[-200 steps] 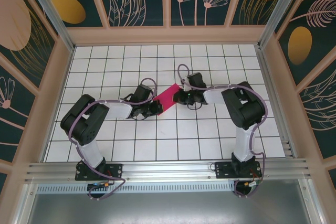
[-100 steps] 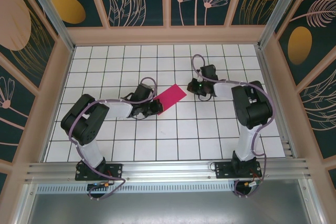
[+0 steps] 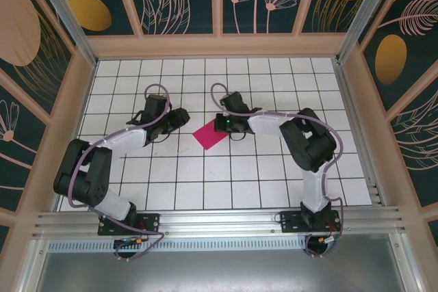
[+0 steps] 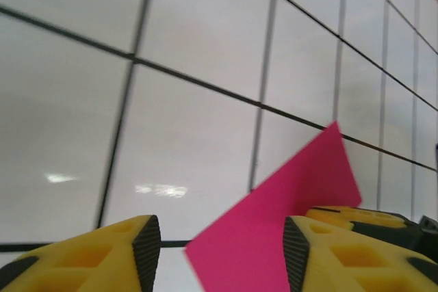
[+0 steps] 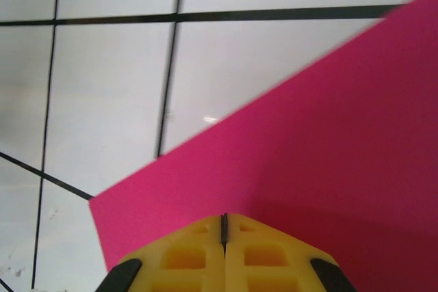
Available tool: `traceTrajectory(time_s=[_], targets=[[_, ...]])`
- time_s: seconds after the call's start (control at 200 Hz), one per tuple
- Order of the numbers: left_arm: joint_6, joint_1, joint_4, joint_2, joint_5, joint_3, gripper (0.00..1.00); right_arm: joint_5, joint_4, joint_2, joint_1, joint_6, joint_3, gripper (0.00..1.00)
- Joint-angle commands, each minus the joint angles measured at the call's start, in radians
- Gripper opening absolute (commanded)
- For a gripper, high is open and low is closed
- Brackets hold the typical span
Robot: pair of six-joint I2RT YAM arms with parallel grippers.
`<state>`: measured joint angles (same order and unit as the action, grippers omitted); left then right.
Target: Fold a paper plane with a square sheet of paper (pick it up from the middle)
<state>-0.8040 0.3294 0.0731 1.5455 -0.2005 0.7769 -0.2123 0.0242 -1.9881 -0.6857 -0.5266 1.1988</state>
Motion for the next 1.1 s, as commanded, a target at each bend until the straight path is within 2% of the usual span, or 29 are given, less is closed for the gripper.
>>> traceTrajectory(time_s=[0.0,0.365,0.53,0.646,0.721,0.831,0.936,1.026,1.096], targets=[[-0.005,-0.027,-0.054,-0.030,0.058,-0.040,0.58,0.022,0.054,-0.049,-0.041,-0.003,0.075,0.07],[-0.011,-0.045,-0.076,-0.051,0.140,-0.064,0.72,-0.013,0.193,-0.187,-0.127,0.059,0.245,0.06],[-0.007,-0.045,-0.077,-0.051,0.136,-0.062,0.75,-0.045,0.279,-0.139,-0.128,0.215,0.164,0.03],[0.007,-0.045,-0.069,-0.049,0.100,-0.059,0.75,0.000,0.348,-0.068,-0.103,0.359,0.074,0.02],[0.018,-0.045,-0.061,-0.046,0.065,-0.055,0.76,0.018,0.342,-0.008,-0.064,0.388,0.021,0.02],[0.025,-0.043,-0.045,-0.038,0.014,-0.050,0.76,-0.002,0.277,0.071,0.002,0.318,-0.013,0.07],[0.026,-0.041,-0.027,-0.028,-0.039,-0.048,0.76,-0.021,0.176,0.141,0.029,0.203,-0.051,0.17],[0.024,-0.028,-0.014,-0.026,-0.080,-0.050,0.77,0.036,0.134,0.176,0.033,0.120,-0.075,0.24],[0.021,-0.005,-0.004,-0.023,-0.106,-0.046,0.76,0.084,0.132,0.178,0.040,0.069,-0.085,0.26]])
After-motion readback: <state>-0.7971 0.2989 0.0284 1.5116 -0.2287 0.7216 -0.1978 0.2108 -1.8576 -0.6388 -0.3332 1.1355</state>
